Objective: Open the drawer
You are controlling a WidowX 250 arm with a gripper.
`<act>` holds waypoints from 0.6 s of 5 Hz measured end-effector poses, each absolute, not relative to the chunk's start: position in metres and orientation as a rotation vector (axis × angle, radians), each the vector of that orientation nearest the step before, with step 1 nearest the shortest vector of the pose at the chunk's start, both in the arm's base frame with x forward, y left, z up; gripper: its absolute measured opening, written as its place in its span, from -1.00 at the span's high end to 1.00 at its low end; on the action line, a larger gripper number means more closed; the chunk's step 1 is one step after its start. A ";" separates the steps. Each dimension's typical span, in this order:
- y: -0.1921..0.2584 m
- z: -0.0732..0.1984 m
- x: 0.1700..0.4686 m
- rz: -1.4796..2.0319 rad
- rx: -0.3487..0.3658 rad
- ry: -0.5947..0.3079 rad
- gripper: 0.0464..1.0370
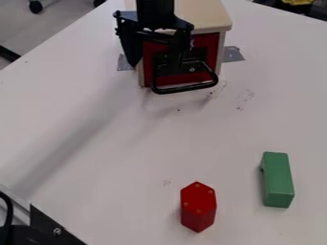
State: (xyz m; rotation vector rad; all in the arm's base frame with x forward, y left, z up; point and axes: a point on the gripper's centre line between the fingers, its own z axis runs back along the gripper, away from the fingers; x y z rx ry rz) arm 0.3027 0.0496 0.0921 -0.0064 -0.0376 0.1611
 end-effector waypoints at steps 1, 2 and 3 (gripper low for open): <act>0.049 0.083 0.300 0.161 -0.009 -0.007 -0.92; 0.050 0.079 0.303 0.113 0.016 0.003 -0.92; 0.041 0.078 0.309 0.042 0.034 0.000 -0.92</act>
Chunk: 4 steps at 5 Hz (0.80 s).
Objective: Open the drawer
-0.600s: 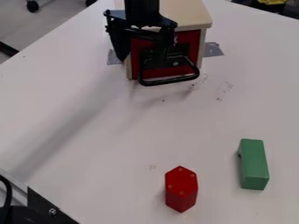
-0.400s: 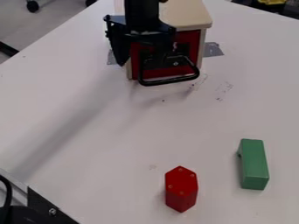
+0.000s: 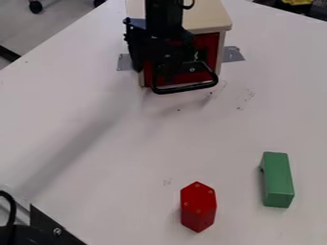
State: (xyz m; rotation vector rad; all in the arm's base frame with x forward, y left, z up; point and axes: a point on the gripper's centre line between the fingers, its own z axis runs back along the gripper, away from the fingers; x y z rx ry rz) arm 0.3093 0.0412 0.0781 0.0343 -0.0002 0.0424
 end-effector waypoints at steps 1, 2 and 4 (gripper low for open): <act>0.028 0.078 0.315 -0.038 0.063 -0.025 -0.92; 0.010 0.073 0.316 -0.168 0.139 -0.036 -0.92; -0.011 0.053 0.322 -0.371 0.259 -0.053 -0.92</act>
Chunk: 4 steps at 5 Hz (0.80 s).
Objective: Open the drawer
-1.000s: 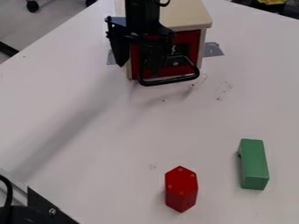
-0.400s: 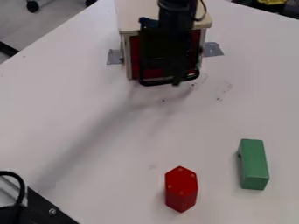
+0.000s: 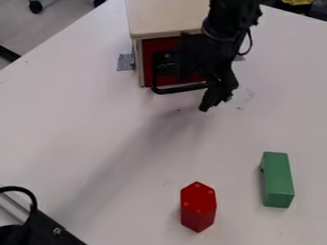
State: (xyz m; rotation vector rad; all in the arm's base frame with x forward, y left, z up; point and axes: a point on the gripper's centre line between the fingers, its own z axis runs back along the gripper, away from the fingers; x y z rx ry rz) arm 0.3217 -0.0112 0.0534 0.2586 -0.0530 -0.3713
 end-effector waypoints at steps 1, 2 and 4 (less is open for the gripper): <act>-0.008 0.048 0.325 -0.440 0.287 -0.046 -0.92; -0.009 0.047 0.325 -0.502 0.276 -0.036 -0.92; 0.007 0.059 0.333 -0.545 0.233 -0.008 -0.92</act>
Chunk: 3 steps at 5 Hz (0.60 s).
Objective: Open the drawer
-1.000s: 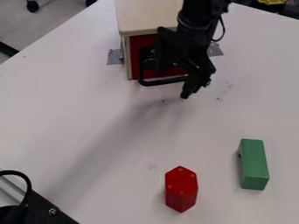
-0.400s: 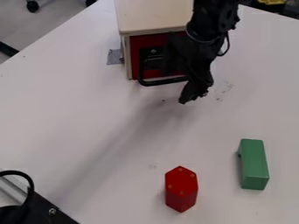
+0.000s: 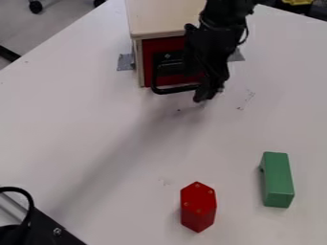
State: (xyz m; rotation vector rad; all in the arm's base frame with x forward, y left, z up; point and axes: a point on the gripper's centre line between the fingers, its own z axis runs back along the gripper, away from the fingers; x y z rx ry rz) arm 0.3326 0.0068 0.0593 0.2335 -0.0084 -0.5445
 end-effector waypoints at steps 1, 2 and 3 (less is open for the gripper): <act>0.016 0.062 0.333 -0.562 0.232 0.007 -0.92; 0.024 0.058 0.334 -0.596 0.214 0.049 -0.92; 0.029 0.057 0.333 -0.610 0.214 0.057 -0.92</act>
